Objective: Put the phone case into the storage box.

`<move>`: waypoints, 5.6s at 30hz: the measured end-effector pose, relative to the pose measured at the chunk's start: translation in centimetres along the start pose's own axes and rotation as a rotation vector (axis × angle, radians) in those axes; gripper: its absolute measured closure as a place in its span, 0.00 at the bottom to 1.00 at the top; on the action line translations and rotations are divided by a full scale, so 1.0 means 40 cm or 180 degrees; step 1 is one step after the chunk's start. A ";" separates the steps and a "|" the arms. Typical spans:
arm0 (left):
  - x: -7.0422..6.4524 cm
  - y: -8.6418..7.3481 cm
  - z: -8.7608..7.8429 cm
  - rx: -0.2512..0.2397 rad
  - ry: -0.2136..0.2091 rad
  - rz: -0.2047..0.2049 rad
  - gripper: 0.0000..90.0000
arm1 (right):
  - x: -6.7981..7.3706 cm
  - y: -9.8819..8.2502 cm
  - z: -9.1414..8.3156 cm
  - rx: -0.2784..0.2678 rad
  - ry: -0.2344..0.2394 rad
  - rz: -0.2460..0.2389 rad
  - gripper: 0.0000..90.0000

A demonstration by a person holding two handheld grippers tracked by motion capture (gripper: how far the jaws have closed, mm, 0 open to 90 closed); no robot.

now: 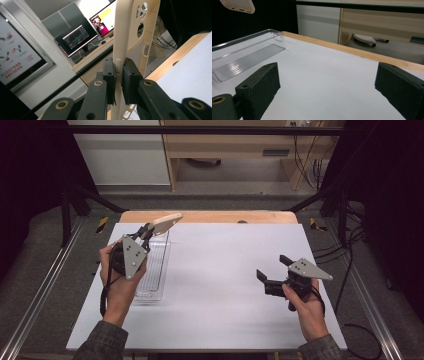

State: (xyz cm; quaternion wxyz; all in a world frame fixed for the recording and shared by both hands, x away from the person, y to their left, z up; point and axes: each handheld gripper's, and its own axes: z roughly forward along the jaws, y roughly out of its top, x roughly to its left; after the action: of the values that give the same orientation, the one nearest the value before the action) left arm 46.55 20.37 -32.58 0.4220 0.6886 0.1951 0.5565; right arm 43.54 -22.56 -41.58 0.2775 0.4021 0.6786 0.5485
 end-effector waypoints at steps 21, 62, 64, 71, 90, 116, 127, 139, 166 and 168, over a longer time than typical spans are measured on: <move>0.053 -0.018 0.103 0.0091 -0.0129 -0.0304 0.91 | -0.014 -0.115 -0.028 0.0077 -0.0302 -0.0189 0.08; 0.100 -0.151 0.201 0.0630 -0.0158 -0.1325 0.91 | -0.026 -0.181 -0.045 -0.0178 -0.0298 0.0035 0.08; 0.102 -0.154 0.199 0.0645 -0.0157 -0.1337 0.91 | -0.027 -0.183 -0.045 -0.0185 -0.0301 0.0045 0.08; 0.103 -0.171 0.201 0.0753 -0.0171 -0.1391 0.91 | -0.029 -0.185 -0.045 -0.0191 -0.0294 0.0058 0.07; 0.087 -0.248 0.237 0.1110 -0.0217 -0.1496 0.91 | -0.031 -0.190 -0.044 -0.0175 -0.0271 0.0082 0.08; 0.075 -0.290 0.255 0.1379 -0.0503 -0.1553 0.90 | -0.026 -0.196 -0.038 -0.0152 -0.0226 0.0100 0.08; 0.068 -0.293 0.261 0.1401 -0.0519 -0.1576 0.90 | -0.028 -0.197 -0.039 -0.0159 -0.0217 0.0109 0.08; 0.067 -0.299 0.266 0.1424 -0.0527 -0.1606 0.90 | -0.027 -0.198 -0.038 -0.0166 -0.0205 0.0117 0.08; 0.068 -0.298 0.278 0.1469 -0.0469 -0.1607 0.90 | -0.026 -0.198 -0.037 -0.0157 -0.0195 0.0164 0.08; 0.069 -0.300 0.279 0.1465 -0.0466 -0.1609 0.90 | -0.025 -0.198 -0.038 -0.0156 -0.0157 0.0183 0.08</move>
State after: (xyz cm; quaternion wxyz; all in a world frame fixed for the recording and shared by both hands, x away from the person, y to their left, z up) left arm 60.20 25.14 -40.75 0.3930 0.7337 0.4490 0.3250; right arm 40.91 -24.80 -48.94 0.2880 0.4280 0.6461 0.5626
